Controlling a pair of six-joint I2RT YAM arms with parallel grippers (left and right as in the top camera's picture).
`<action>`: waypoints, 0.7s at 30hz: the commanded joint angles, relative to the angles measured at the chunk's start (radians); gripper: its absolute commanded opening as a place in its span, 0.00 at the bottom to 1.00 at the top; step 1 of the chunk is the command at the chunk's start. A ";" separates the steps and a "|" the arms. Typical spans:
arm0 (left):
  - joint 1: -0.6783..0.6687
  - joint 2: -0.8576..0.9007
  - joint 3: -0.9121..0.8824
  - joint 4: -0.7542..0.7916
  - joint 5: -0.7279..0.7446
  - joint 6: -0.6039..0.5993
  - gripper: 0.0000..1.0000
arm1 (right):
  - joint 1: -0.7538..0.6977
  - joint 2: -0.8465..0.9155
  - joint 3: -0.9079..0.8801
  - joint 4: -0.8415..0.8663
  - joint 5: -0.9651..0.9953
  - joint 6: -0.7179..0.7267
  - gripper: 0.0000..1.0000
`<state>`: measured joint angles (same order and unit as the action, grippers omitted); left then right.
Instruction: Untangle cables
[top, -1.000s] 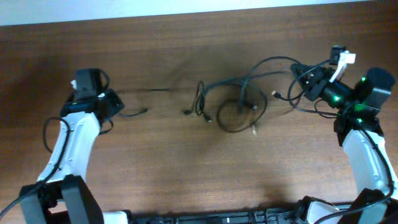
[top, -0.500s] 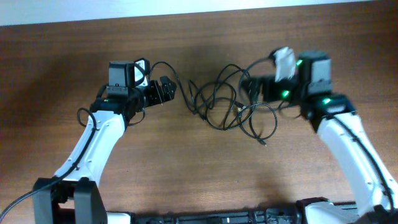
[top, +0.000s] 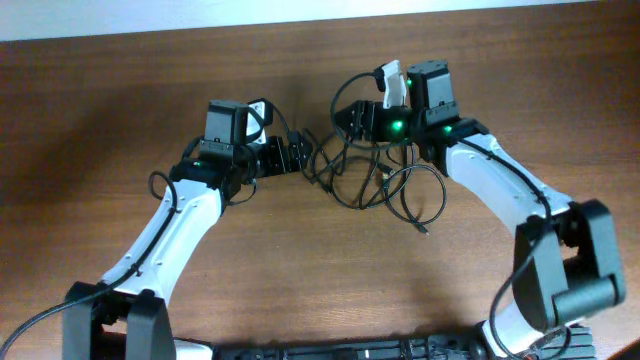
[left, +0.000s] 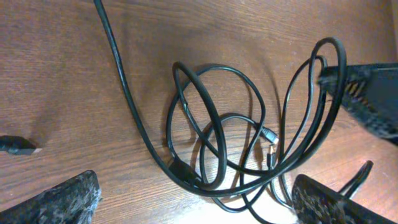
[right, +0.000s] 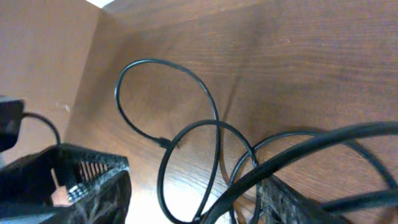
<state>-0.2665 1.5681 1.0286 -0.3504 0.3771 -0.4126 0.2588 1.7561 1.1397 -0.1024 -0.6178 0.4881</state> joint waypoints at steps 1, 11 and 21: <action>0.000 -0.014 0.006 0.002 -0.011 -0.009 0.99 | 0.058 0.052 0.003 0.053 0.027 0.090 0.50; -0.157 0.082 0.002 0.005 -0.163 0.135 0.85 | 0.026 0.013 0.041 0.080 -0.137 0.085 0.04; -0.194 0.216 0.002 0.088 -0.249 0.473 0.35 | -0.012 0.011 0.041 0.023 -0.165 0.040 0.04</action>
<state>-0.4377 1.7401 1.0286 -0.2642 0.2161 0.0349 0.2466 1.7981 1.1561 -0.0780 -0.7620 0.5453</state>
